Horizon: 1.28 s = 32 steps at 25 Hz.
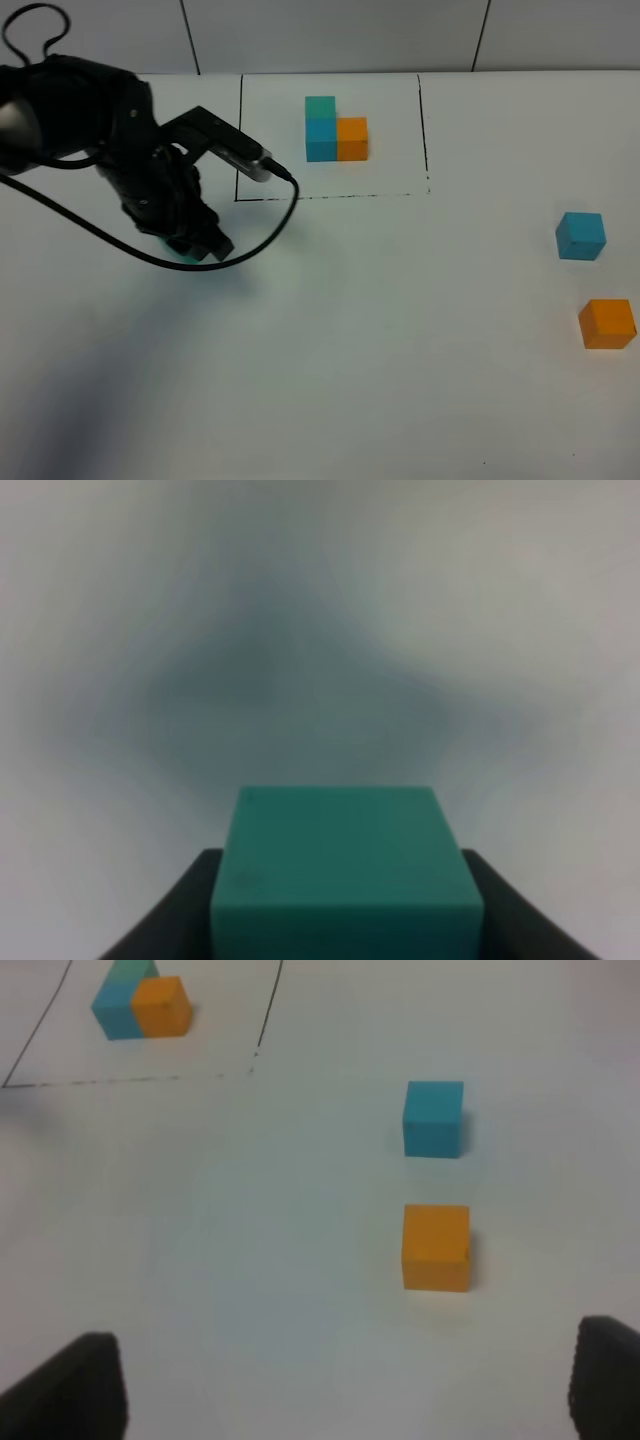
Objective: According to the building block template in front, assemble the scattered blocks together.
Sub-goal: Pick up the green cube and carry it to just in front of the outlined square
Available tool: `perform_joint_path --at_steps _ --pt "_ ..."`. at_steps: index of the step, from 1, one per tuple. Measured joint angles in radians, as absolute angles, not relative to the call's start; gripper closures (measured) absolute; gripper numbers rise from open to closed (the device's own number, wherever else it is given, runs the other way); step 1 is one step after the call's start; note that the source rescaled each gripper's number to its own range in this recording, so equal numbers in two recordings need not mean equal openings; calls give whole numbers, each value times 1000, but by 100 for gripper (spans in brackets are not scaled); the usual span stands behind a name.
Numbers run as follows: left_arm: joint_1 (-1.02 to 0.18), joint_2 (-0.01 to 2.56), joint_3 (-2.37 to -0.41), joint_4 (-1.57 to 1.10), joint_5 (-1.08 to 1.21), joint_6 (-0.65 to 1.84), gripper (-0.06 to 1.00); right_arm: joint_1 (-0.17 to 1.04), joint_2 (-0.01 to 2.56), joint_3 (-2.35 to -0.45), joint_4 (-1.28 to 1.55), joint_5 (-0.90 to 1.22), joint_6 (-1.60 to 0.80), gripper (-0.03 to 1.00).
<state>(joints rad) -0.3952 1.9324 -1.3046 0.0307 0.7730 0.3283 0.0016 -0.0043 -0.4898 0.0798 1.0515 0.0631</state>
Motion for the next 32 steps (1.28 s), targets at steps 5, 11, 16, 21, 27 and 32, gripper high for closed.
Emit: perform_joint_path --at_steps 5,11,16,21,27,32 --pt "-492 2064 -1506 31 859 489 93 2 -4 -490 80 1051 63 19" --pt "-574 2194 -1721 30 935 621 93 2 -4 -490 80 1051 63 19" --pt "-606 2269 -1835 30 979 691 93 2 -4 -490 80 1051 63 19" --pt "-616 2306 -1866 30 986 770 93 2 -4 -490 81 1051 63 19" --pt "-616 2331 -1873 30 965 840 93 2 -4 -490 81 1051 63 19" --pt "-616 2362 -1904 30 938 854 93 2 -4 -490 81 1051 63 19"
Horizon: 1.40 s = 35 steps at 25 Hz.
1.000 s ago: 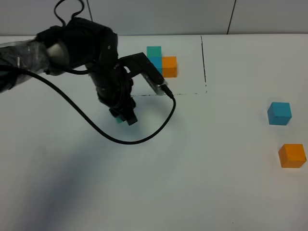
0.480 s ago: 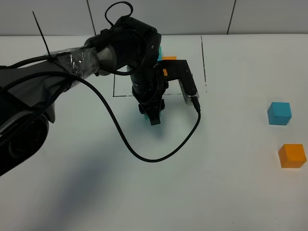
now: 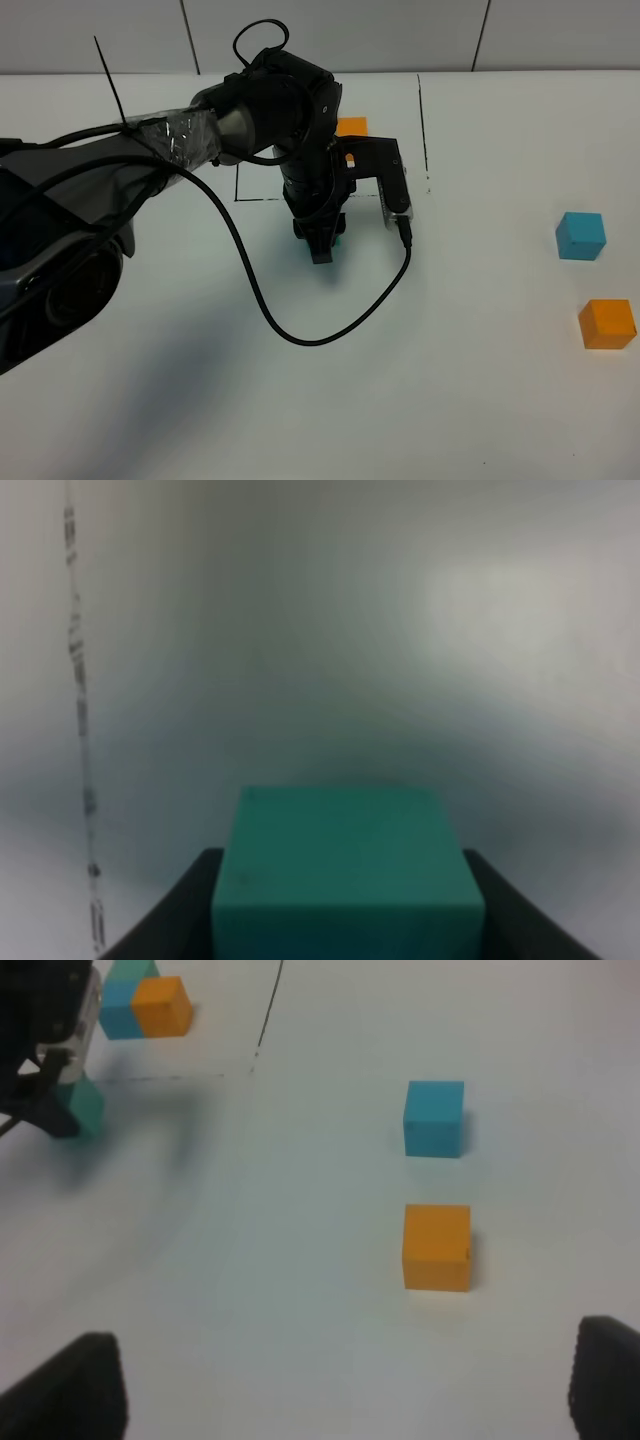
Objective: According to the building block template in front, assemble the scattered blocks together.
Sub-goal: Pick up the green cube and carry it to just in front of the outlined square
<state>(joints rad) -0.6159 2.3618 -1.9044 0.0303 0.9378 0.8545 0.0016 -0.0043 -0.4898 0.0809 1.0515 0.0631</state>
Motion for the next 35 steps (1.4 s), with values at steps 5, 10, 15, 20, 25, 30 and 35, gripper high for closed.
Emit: perform_joint_path --at_steps 5,10,15,20,25,30,35 --pt "-616 2373 -1911 30 903 860 93 2 -4 -490 81 1051 63 19" --pt "-616 2394 -1914 30 887 861 93 2 -4 -490 81 1051 63 19" --pt "-616 2400 -1921 30 888 869 93 2 -4 -490 81 1051 63 19" --pt "-616 2401 -1922 27 885 931 93 2 -4 -490 82 1051 63 19" --pt "-616 2401 -1922 23 885 993 93 2 -4 -490 83 1051 63 19" --pt "-616 2401 -1922 18 890 1000 93 2 -4 -490 83 1051 63 19" --pt "-616 2402 -1922 13 890 1000 93 2 -4 -490 83 1051 63 19"
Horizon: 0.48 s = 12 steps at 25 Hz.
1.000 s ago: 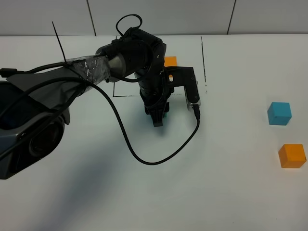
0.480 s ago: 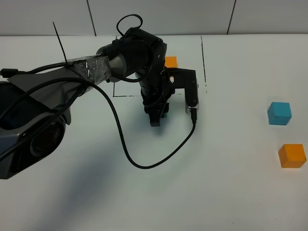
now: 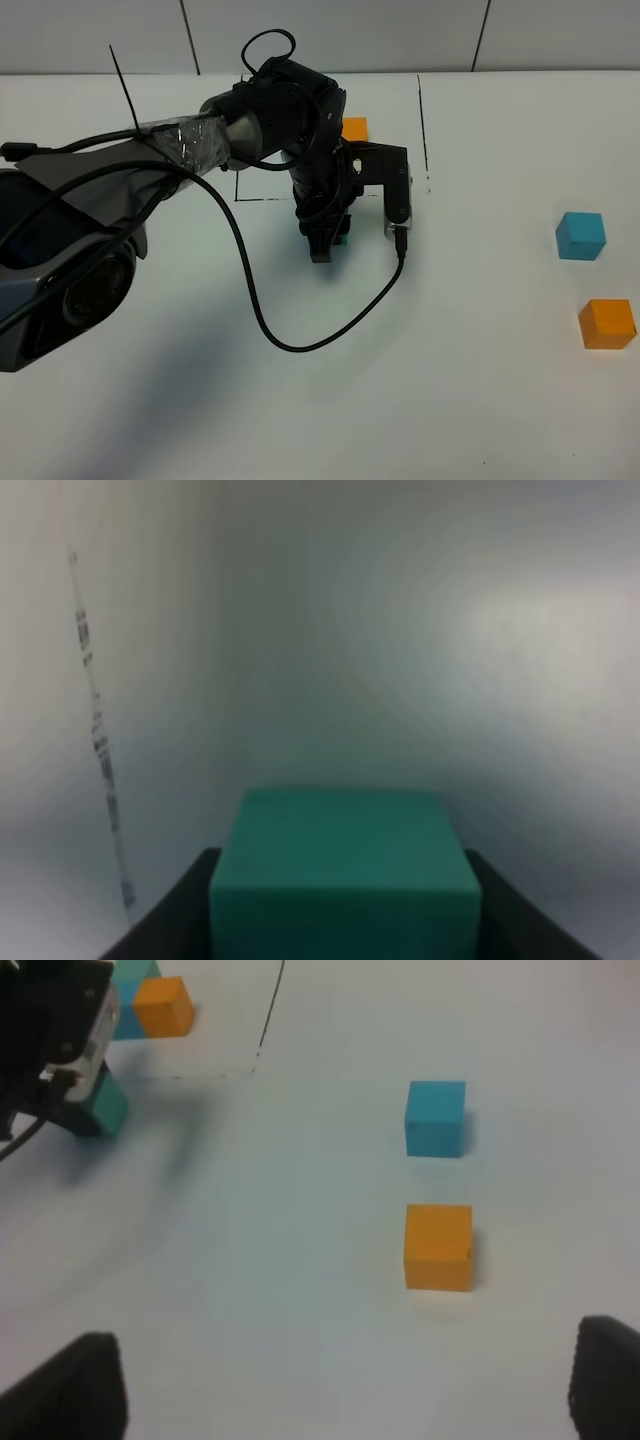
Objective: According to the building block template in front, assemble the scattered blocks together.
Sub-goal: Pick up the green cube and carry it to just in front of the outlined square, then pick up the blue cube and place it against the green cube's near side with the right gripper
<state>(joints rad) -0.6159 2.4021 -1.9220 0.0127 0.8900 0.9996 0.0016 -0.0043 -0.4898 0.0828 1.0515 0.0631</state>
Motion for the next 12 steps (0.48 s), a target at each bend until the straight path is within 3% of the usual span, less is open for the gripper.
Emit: perform_joint_path --at_steps 4,12 --pt "-616 2408 -1922 0 894 1000 84 2 -4 -490 83 1051 63 19" --pt "-616 2410 -1921 -12 877 1000 14 2 -4 -490 83 1051 63 19"
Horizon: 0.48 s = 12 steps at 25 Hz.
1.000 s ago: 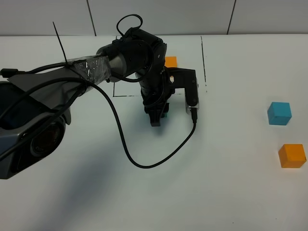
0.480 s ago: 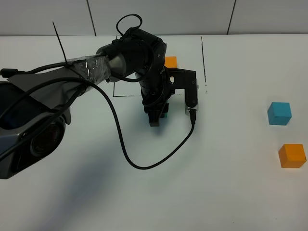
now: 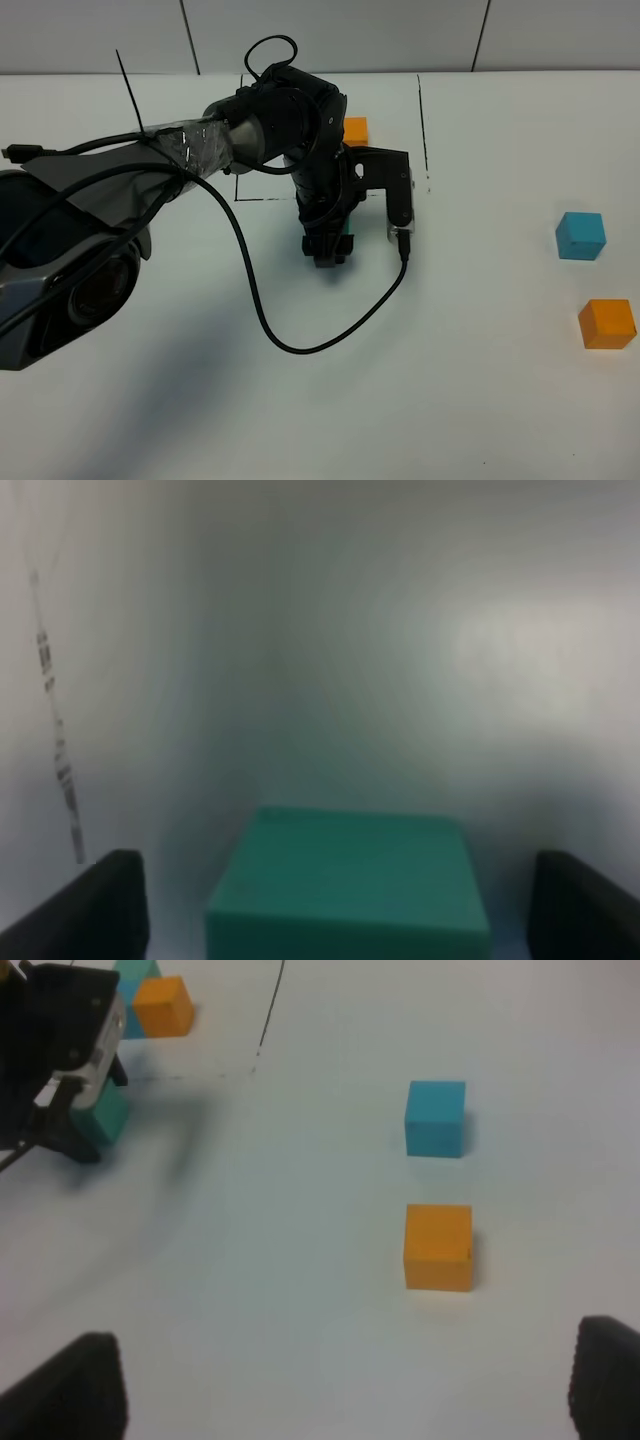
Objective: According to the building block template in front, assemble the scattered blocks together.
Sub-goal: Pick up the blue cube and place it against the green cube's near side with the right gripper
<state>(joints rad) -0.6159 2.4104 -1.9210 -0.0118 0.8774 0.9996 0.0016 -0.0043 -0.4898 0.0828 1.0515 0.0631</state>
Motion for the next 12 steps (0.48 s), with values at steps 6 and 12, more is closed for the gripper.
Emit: perform_joint_path --at_steps 6,12 --pt "-616 2366 -1919 -16 861 969 -4 2 -4 -490 84 1051 63 19" --pt "-606 2287 -1919 -7 852 787 -5 2 -4 -490 84 1051 63 19"
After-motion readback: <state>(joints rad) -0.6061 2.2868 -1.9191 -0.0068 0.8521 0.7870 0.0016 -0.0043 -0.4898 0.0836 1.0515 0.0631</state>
